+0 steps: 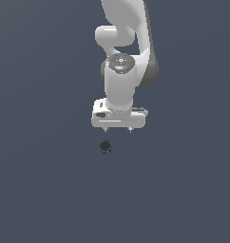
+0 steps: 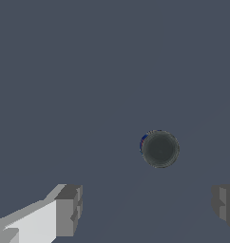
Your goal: Pick up the object and move it to a goal position.
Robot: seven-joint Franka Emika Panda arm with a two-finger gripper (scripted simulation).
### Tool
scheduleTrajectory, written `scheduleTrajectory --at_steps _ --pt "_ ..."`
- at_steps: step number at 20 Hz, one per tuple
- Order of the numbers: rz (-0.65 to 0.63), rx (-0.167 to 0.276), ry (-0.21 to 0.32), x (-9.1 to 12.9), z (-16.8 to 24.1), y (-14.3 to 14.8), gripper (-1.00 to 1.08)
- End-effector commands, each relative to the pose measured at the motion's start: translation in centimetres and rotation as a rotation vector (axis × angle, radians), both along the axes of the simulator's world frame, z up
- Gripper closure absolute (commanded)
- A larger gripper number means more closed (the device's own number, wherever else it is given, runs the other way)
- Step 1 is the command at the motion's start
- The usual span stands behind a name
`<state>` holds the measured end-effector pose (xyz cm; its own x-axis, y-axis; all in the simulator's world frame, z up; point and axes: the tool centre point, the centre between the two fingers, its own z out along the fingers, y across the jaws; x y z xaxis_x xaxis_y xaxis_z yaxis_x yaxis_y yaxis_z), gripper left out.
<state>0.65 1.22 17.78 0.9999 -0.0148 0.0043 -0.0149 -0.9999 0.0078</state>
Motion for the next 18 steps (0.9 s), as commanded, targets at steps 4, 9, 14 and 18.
scheduleTrajectory --at_steps 4,9,14,18 --pt "-0.006 0.001 -0.006 0.1 0.2 -0.3 -0.92" --pt "-0.032 0.005 -0.03 0.7 1.3 -1.8 -0.92" --pt "-0.034 0.006 -0.032 0.7 1.4 -1.9 -0.92" --pt "-0.043 0.006 -0.03 0.7 0.5 -2.3 -0.92"
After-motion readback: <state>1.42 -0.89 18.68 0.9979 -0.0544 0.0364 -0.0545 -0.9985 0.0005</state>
